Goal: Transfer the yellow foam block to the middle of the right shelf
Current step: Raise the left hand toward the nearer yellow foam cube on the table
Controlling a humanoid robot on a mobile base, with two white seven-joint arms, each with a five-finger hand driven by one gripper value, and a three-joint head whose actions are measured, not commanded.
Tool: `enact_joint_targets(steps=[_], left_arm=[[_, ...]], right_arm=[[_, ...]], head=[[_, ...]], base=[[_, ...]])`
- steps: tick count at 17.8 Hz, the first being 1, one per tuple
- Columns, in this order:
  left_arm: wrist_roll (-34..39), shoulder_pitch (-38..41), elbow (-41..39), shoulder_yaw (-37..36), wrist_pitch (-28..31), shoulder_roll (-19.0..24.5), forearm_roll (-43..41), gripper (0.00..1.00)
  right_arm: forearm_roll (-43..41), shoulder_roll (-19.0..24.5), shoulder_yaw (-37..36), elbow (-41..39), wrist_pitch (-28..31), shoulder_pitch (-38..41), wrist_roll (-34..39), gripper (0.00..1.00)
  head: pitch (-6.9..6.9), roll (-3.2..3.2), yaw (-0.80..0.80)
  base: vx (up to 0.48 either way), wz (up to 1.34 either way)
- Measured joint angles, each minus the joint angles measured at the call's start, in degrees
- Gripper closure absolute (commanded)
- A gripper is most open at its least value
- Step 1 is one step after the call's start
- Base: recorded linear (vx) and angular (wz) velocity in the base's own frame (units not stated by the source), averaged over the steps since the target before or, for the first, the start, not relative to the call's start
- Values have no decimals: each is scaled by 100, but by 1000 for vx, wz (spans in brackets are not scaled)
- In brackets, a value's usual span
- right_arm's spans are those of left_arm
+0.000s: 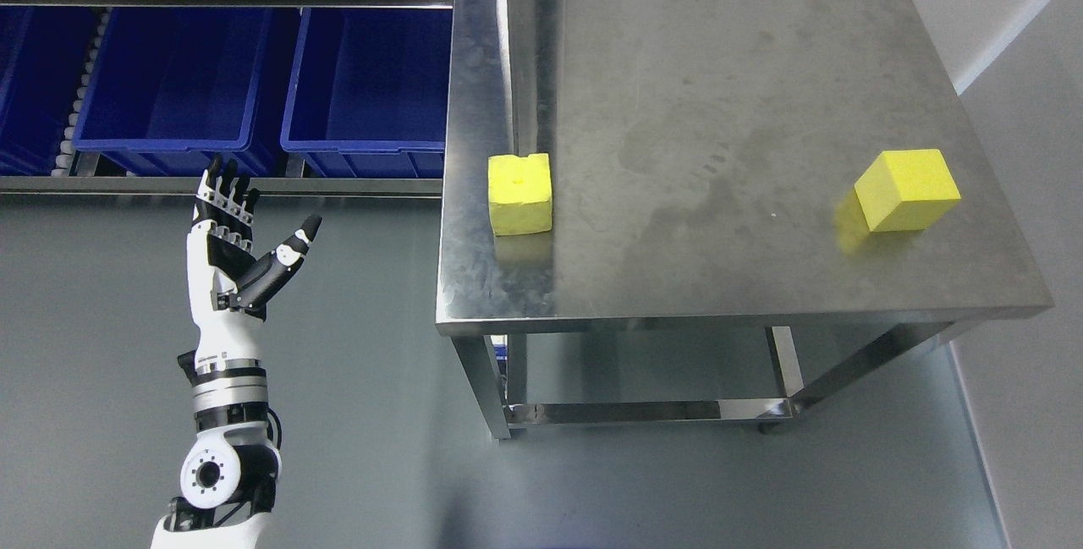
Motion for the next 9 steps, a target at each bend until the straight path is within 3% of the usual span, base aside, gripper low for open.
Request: enact_joint_targets(steps=[9], left_arm=[[8, -153, -20, -14, -22, 0, -7, 0]], right_arm=[[0, 0, 0, 0, 1, 0, -1, 0]], head=[[0, 0, 0]], base=[[0, 0]])
